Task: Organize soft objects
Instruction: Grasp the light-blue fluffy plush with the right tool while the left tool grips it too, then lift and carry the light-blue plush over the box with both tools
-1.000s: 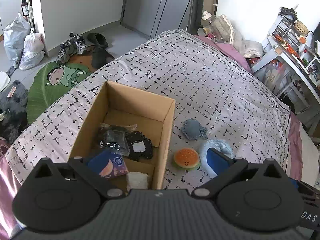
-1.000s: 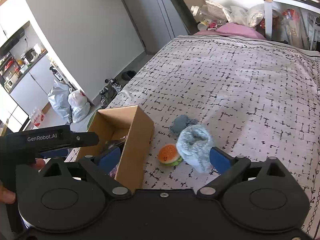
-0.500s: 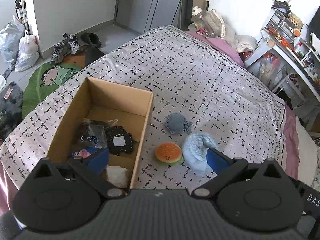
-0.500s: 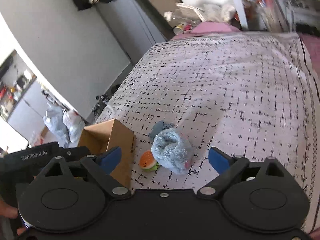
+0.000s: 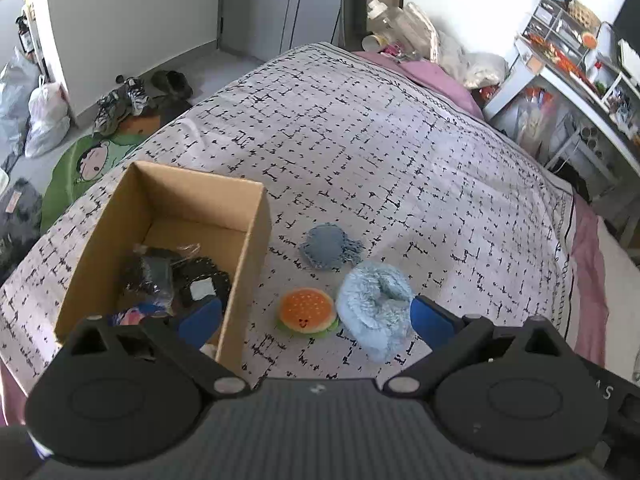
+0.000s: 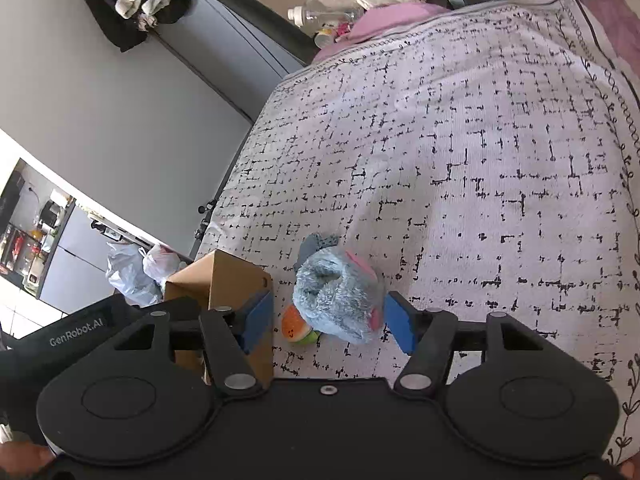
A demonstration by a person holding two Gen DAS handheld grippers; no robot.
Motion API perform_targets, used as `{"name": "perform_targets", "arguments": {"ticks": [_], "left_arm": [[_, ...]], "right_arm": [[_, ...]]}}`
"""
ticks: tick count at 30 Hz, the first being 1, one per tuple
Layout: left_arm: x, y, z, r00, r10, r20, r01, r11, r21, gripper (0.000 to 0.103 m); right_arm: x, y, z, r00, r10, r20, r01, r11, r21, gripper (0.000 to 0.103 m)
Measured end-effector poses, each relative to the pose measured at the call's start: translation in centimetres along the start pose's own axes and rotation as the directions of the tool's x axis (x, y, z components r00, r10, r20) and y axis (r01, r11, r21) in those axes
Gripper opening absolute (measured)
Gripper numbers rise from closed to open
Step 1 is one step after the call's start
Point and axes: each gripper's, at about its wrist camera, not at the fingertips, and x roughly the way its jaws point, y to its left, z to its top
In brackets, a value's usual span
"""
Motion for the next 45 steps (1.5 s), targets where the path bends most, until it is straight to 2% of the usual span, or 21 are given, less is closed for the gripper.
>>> {"name": "perform_targets", "arguments": {"ticks": [5,10,12,15,19,21,26,30,34,41,45], "left_arm": [[1.6,-0.6,0.2,1.000,-0.018,-0.016,0.018,0.999,-0.026,0.097],[3.7,-1.3,0.5,0.998,-0.046,-0.044,0.045,0.998,-0.034,0.075],[4.8,-1.5,0.7,0.996,-0.055,-0.068,0.052,0.997,-0.050,0.059],[6.1,-1.5,0.9,0.994,-0.066,-0.086,0.060,0.996,-0.070,0.050],[7.5,-1.5,1.3,0.991,-0.083,-0.105,0.073,0.993,-0.094,0.043],[8.2,-1.6,1.5,0.989,-0.090,-0.120,0.079,0.992,-0.096,0.038],[9.8,-1.6,1.5,0.983,-0.102,-0.154,0.086,0.991,-0.105,0.032],[11.1,-1.3,1.5,0.978,-0.106,-0.179,0.084,0.989,-0.125,0.023],[12.2,-1.1,1.4,0.971,-0.130,-0.199,0.101,0.983,-0.151,0.021],[13.3,-0.2,1.5,0.961,-0.146,-0.235,0.092,0.969,-0.228,0.021],[13.6,-0.2,1.5,0.956,-0.151,-0.250,0.090,0.966,-0.241,0.019]], "right_arm": [[1.1,-0.6,0.4,1.000,0.000,-0.008,0.000,1.000,0.015,0.059],[3.2,-1.6,0.8,0.999,0.009,-0.050,-0.006,0.998,0.060,0.052],[4.0,-2.1,0.9,0.997,0.015,-0.069,-0.009,0.997,0.081,0.050],[5.1,-2.6,1.1,0.996,0.025,-0.087,-0.016,0.995,0.101,0.049],[6.6,-3.0,1.3,0.993,0.034,-0.116,-0.021,0.993,0.118,0.042],[7.1,-3.2,1.4,0.991,0.042,-0.124,-0.027,0.993,0.119,0.043],[8.1,-3.5,1.4,0.987,0.060,-0.147,-0.040,0.989,0.140,0.043],[9.0,-3.7,1.4,0.985,0.044,-0.164,-0.022,0.990,0.136,0.042],[9.9,-3.6,1.3,0.982,0.033,-0.186,-0.008,0.992,0.130,0.038],[10.9,-3.1,1.2,0.975,0.007,-0.222,0.021,0.992,0.125,0.035],[11.5,-3.2,1.2,0.972,0.006,-0.233,0.021,0.993,0.113,0.031]]}}
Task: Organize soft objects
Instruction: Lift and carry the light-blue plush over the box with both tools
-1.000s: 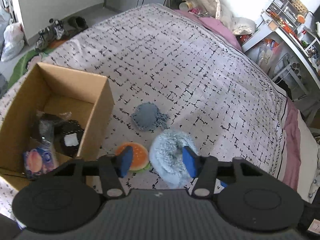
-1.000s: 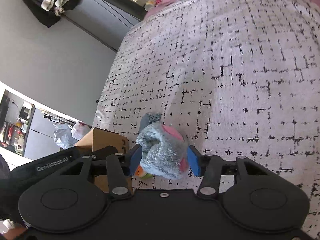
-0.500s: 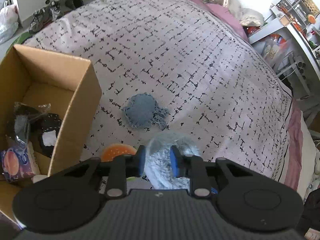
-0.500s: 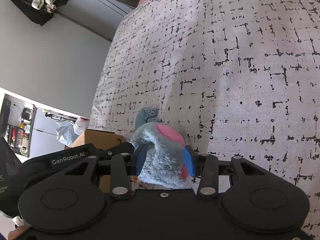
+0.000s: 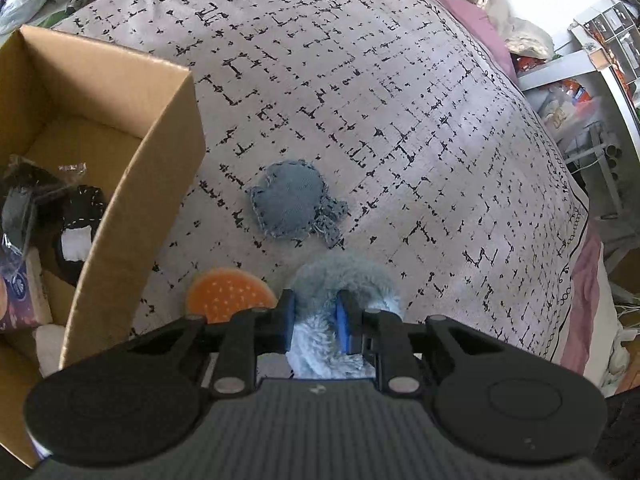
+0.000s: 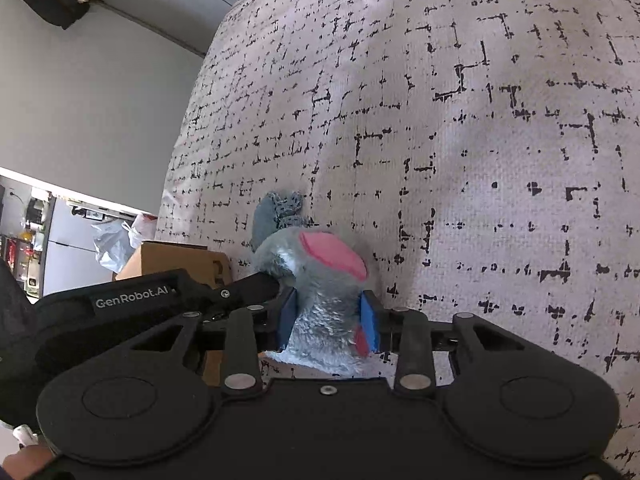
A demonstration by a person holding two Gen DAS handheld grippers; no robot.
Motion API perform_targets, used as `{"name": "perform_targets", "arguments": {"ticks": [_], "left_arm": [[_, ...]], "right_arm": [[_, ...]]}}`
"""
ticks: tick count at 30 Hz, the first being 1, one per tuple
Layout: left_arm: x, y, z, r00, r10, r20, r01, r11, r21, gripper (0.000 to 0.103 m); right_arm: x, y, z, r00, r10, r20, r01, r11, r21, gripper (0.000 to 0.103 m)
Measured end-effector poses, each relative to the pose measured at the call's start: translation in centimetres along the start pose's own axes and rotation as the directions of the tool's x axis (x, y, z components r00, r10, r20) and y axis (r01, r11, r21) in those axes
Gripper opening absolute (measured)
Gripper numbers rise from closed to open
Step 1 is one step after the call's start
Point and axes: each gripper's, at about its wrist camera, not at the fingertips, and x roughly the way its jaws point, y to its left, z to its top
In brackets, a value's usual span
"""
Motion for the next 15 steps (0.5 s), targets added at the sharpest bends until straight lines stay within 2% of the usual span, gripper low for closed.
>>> {"name": "perform_targets", "arguments": {"ticks": [4,15], "left_arm": [[-0.7,-0.4,-0.1,1.000,0.006,0.004,-0.006,1.000,0.015,0.016],[-4.5,-1.0,-1.3,0.999,-0.049,0.020,0.047,0.997,0.065,0.013]], "right_arm": [[-0.5,-0.1,0.1,1.000,0.019,-0.007,-0.019,1.000,0.012,0.026],[-4.4,1.9,-0.7,0.998,0.001,0.058,0.002,0.999,-0.050,0.024]]}}
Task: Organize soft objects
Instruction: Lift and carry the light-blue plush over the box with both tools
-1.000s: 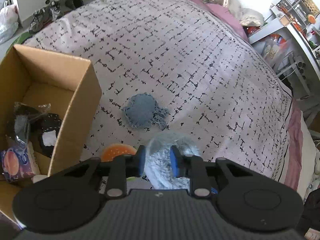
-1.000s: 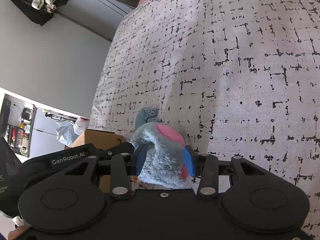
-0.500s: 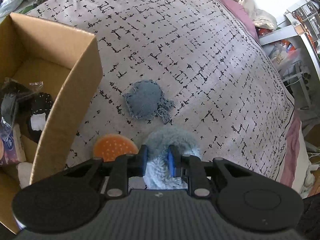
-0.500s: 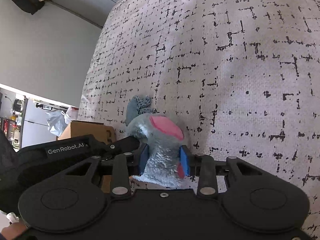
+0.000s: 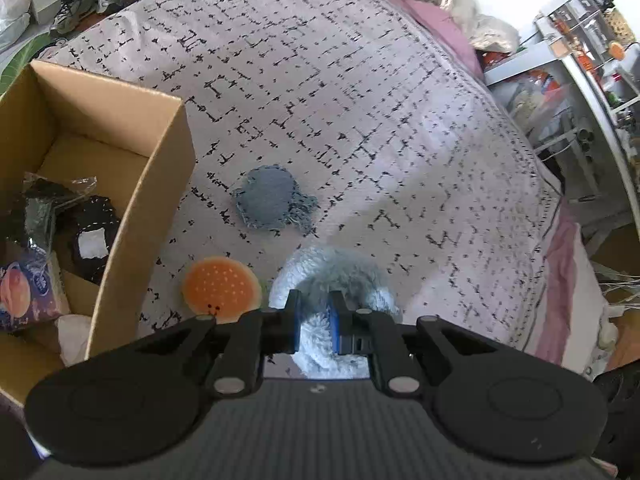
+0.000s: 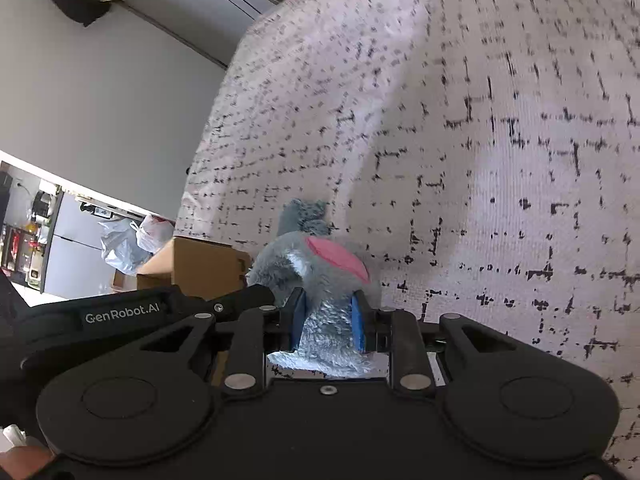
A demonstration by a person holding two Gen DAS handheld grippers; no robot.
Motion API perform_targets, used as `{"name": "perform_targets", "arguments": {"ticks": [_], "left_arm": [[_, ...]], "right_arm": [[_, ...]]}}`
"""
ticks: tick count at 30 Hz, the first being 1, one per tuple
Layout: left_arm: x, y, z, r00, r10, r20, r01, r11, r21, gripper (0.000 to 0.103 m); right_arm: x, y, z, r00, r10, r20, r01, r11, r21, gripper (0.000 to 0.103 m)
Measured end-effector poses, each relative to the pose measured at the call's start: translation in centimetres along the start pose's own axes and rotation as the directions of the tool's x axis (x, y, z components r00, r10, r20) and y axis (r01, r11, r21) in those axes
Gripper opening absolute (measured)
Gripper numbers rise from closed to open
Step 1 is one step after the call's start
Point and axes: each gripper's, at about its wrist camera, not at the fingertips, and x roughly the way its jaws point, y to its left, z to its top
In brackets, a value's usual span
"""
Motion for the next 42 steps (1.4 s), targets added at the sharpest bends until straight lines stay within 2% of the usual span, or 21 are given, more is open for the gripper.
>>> {"name": "perform_targets", "arguments": {"ticks": [11,24,34,42], "left_arm": [[-4.0,-0.1,-0.9,0.998,-0.041,0.052,0.040,0.999,0.022,0.013],[-9.1,1.8,-1.0,0.990,-0.092,0.111,0.088,0.995,0.038,0.013],[-11.7,4.0,-0.3,0.982,-0.114,0.148,0.110,0.993,0.037,0.013],[-13.5,6.8,1.3,0.976,-0.110,0.186,0.110,0.994,0.013,0.013]], "right_arm": [[-3.2,3.1,-0.9,0.997,-0.012,0.074,0.015,0.999,-0.047,0.024],[-5.6,8.1,-2.8,0.990,-0.014,0.140,0.028,0.995,-0.098,0.024],[-5.6,11.7,-3.7,0.986,-0.003,0.167,0.025,0.991,-0.133,0.024],[-4.3,15.1,-4.1,0.985,0.037,0.166,-0.006,0.983,-0.183,0.024]]}}
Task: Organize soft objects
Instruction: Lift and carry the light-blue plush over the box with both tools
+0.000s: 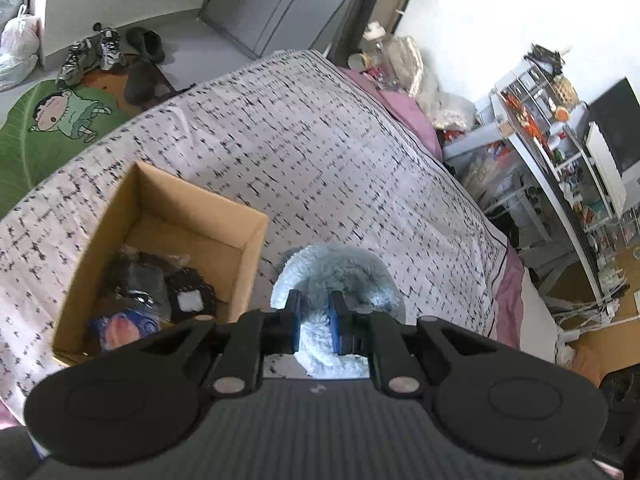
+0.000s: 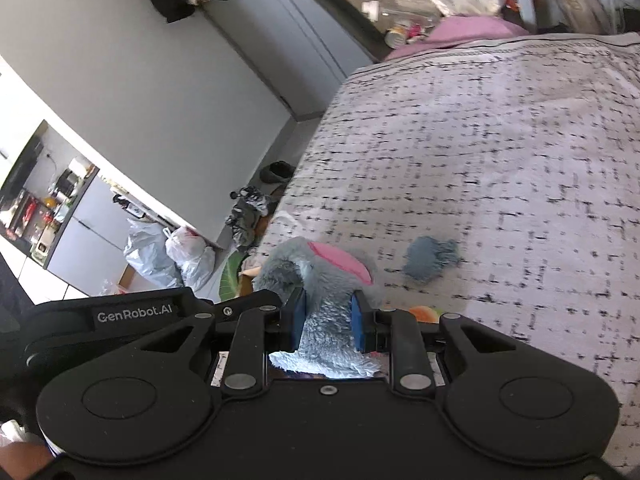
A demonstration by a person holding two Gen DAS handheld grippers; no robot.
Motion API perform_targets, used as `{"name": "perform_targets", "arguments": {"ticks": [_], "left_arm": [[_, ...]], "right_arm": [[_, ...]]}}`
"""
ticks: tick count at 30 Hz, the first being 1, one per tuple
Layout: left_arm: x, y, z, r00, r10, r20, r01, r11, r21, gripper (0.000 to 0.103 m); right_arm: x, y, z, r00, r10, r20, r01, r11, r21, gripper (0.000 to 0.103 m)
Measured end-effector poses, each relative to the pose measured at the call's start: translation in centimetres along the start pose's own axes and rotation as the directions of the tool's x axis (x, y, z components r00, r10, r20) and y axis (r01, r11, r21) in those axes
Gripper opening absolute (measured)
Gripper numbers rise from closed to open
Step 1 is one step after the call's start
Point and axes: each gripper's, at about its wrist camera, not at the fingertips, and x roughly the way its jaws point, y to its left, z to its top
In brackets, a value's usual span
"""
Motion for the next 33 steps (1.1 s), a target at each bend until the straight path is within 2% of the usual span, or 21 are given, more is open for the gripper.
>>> {"name": "perform_targets", "arguments": {"ticks": [17,33], "left_arm": [[0.1,6.8,3.3,0.997,0.072,0.008,-0.071,0.994,-0.078,0.013],[2.6,10.1,6.2,0.993,0.121,-0.004,-0.121,0.985,-0.125,0.013]], "right_arm": [[6.4,4.3,-0.8,0.995,0.045,-0.092,-0.045,0.999,0.001,0.024],[12.0,5.4,0.5,0.989,0.058,-0.134,-0.057,0.998,0.006,0.024]]}}
